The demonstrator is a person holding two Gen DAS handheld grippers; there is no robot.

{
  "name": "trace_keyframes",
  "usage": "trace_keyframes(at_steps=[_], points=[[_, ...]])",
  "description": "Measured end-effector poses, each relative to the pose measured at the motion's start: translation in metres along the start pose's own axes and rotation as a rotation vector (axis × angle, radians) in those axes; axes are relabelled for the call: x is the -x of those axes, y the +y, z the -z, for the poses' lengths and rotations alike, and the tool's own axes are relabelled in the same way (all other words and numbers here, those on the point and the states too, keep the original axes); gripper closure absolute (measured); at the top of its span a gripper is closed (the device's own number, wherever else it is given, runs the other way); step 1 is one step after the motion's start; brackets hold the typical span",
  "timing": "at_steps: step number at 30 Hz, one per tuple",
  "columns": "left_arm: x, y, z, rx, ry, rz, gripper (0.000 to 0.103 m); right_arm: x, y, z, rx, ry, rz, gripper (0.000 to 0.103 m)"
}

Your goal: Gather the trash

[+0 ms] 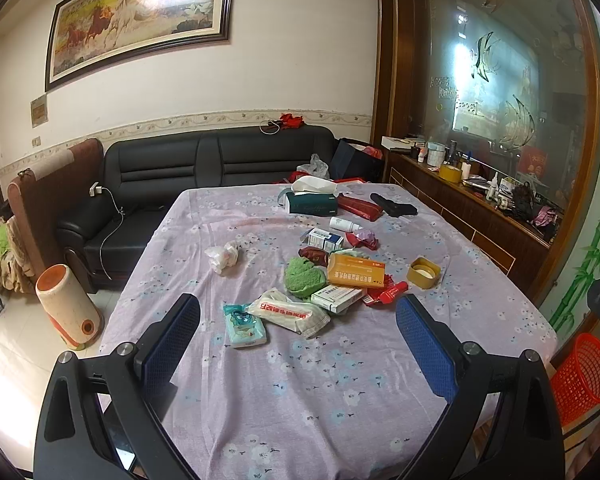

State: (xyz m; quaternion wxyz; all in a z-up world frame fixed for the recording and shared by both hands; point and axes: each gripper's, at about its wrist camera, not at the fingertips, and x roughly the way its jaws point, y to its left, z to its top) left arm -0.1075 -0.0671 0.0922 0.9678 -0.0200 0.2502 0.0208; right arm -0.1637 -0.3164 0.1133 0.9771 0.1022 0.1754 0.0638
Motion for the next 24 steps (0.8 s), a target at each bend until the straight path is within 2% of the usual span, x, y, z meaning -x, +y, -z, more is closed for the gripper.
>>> trace_keyframes(at_steps=[24], points=[[-0.0084, -0.0014, 0.0087, 0.002, 0.018, 0.005, 0.005, -0.006, 0.0076, -0.0033, 0.029, -0.02, 0.004, 0.0]])
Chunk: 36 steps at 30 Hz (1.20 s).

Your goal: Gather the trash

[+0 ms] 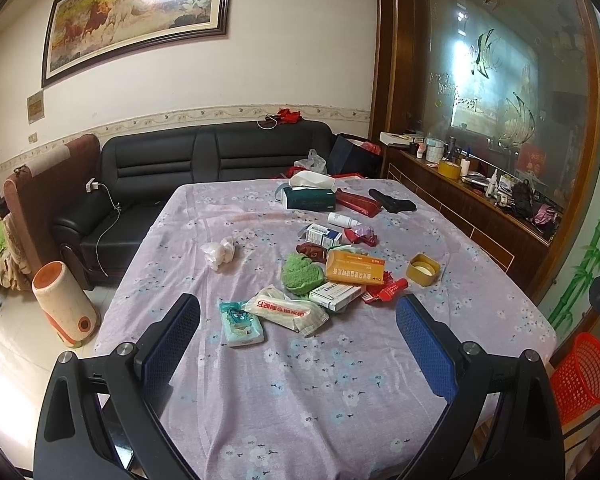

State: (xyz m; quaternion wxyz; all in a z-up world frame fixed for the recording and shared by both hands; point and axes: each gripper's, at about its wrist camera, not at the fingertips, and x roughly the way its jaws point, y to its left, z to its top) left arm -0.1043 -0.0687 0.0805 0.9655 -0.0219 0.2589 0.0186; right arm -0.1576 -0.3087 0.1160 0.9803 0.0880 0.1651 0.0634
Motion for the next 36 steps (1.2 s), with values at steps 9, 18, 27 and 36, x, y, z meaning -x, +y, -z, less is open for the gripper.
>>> trace_keyframes(at_steps=[9, 18, 27, 36], points=[[-0.012, 0.004, -0.001, 0.01, 0.029, 0.01, 0.005, -0.007, 0.002, -0.003, -0.017, 0.02, -0.006, 0.0], [-0.033, 0.035, -0.001, 0.075, 0.063, -0.023, 0.005, -0.023, -0.003, -0.002, -0.079, 0.02, -0.037, 0.0], [-0.104, 0.037, 0.001, 0.131, 0.254, 0.11, 0.005, -0.077, -0.006, 0.009, -0.105, 0.116, -0.149, 0.0], [-0.203, 0.037, 0.014, 0.227, 0.468, 0.176, 0.019, -0.176, -0.006, 0.015, -0.074, 0.24, -0.319, 0.001]])
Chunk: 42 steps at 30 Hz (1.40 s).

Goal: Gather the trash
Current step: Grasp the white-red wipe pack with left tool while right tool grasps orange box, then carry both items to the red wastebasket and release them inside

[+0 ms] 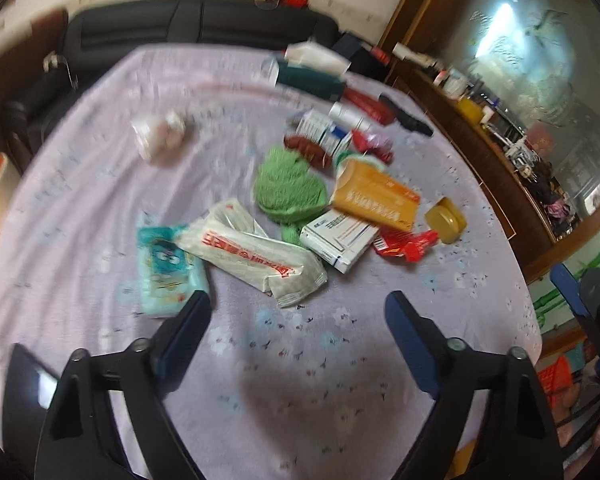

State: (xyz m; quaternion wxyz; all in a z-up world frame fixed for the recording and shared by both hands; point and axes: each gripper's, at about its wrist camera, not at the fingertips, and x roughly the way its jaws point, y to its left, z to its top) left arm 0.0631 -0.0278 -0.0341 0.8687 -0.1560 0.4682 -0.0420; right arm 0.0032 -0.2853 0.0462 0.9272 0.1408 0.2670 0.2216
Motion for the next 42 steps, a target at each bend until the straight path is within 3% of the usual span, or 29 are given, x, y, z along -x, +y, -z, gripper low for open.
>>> trace_keyframes(at_steps=[3, 9, 11, 16, 20, 22, 24, 26, 29, 35, 42], points=[[-0.025, 0.013, -0.011, 0.069, 0.066, 0.024, 0.029, -0.04, -0.009, -0.009, 0.022, 0.057, -0.049, 0.003], [-0.056, 0.031, -0.03, 0.159, 0.119, 0.022, 0.03, -0.126, -0.036, -0.025, -0.001, 0.209, -0.1, 0.006], [-0.064, 0.036, -0.034, 0.181, 0.14, 0.022, 0.03, -0.156, -0.048, -0.029, -0.032, 0.26, -0.121, 0.011], [-0.078, 0.041, -0.042, 0.209, 0.168, 0.014, 0.033, -0.201, -0.075, -0.033, -0.073, 0.322, -0.076, 0.016], [-0.084, 0.05, -0.045, 0.251, 0.175, 0.049, 0.042, -0.22, -0.088, -0.026, -0.114, 0.39, -0.117, 0.025], [-0.079, 0.052, -0.045, 0.249, 0.157, 0.046, 0.049, -0.219, -0.086, -0.017, -0.125, 0.416, -0.17, 0.032], [-0.077, 0.051, -0.045, 0.24, 0.155, 0.061, 0.062, -0.214, -0.08, -0.01, -0.107, 0.435, -0.202, 0.045], [-0.075, 0.048, -0.044, 0.229, 0.152, 0.062, 0.066, -0.208, -0.074, -0.004, -0.085, 0.444, -0.207, 0.061], [-0.068, 0.045, -0.042, 0.211, 0.13, 0.046, 0.075, -0.198, -0.067, -0.001, -0.077, 0.433, -0.206, 0.069], [-0.054, 0.047, -0.033, 0.192, 0.097, 0.061, 0.085, -0.16, -0.064, 0.0, -0.118, 0.349, -0.221, 0.074], [-0.005, 0.033, -0.019, 0.111, -0.009, 0.041, 0.086, -0.083, -0.046, 0.0, -0.118, 0.189, -0.146, 0.074]])
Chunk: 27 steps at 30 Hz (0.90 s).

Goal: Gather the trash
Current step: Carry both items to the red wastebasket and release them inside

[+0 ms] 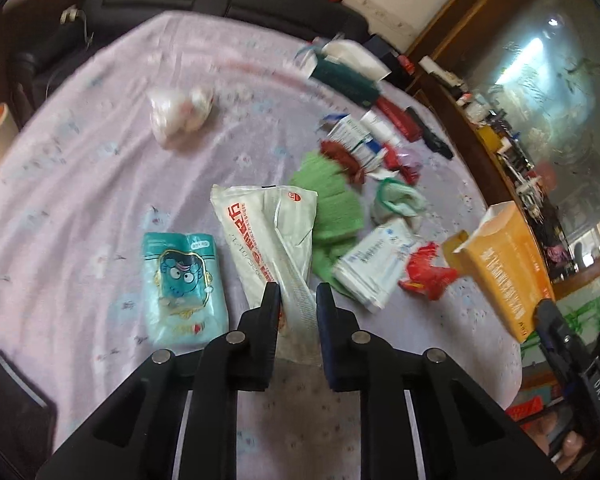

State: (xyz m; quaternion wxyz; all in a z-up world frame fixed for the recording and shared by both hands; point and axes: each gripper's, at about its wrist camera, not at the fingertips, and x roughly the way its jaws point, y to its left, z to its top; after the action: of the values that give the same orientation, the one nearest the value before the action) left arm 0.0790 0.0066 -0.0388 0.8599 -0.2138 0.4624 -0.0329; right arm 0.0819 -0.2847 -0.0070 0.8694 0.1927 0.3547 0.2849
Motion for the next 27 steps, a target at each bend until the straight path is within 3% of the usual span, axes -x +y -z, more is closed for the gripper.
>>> trace_keyframes(at_steps=[10, 27], points=[[0.081, -0.072, 0.04, -0.215, -0.144, 0.088, 0.086, 0.13, 0.035, 0.029, -0.017, -0.264, 0.137, 0.074], [0.16, -0.165, 0.109, -0.474, -0.282, 0.233, 0.086, 0.3, 0.067, 0.096, -0.027, -0.53, 0.328, 0.074]])
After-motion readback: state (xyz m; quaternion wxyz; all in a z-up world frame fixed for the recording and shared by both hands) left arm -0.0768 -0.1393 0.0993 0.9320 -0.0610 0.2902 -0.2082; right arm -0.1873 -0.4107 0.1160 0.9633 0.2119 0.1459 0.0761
